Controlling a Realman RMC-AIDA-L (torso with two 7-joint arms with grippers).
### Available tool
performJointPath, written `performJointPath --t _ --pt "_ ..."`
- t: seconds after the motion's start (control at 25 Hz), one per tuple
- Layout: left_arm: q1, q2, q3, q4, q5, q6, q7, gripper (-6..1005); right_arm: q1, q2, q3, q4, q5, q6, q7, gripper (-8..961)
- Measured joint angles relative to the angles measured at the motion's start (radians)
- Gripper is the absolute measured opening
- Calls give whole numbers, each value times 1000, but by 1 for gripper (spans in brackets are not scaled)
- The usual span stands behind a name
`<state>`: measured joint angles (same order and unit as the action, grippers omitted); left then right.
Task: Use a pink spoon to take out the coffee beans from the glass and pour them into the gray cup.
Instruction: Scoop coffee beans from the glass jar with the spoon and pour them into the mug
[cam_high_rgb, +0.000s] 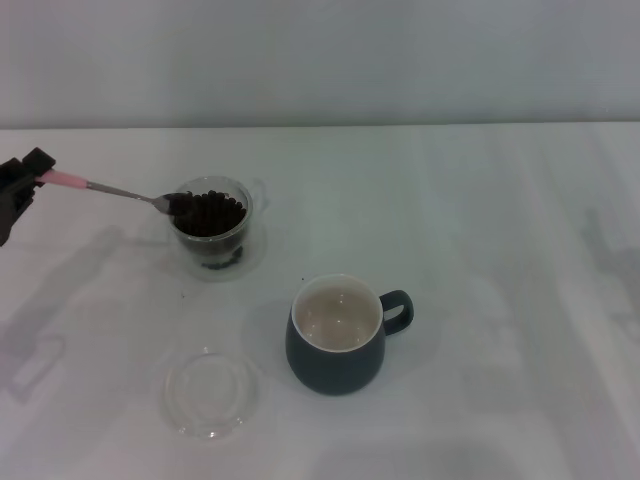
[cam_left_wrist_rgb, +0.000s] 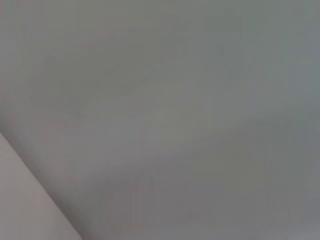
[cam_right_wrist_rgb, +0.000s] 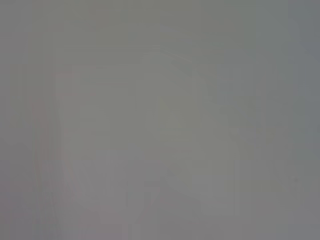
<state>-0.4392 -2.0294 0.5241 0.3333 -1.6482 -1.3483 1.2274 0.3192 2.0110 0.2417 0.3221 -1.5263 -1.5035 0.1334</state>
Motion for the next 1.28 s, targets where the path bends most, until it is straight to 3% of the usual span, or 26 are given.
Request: performJointPath --t 0.36,0.92,1.28 --pt "2 -12 5 -3 63 -99 -3 163 1 0 -19 3 0 -3 0 874" --pt "-107 -34 14 12 288 -136 31 168 -8 0 -47 5 0 -10 0 873" --pt "-188 -37 79 29 310 -73 123 171 -19 0 -71 18 0 -14 0 873"
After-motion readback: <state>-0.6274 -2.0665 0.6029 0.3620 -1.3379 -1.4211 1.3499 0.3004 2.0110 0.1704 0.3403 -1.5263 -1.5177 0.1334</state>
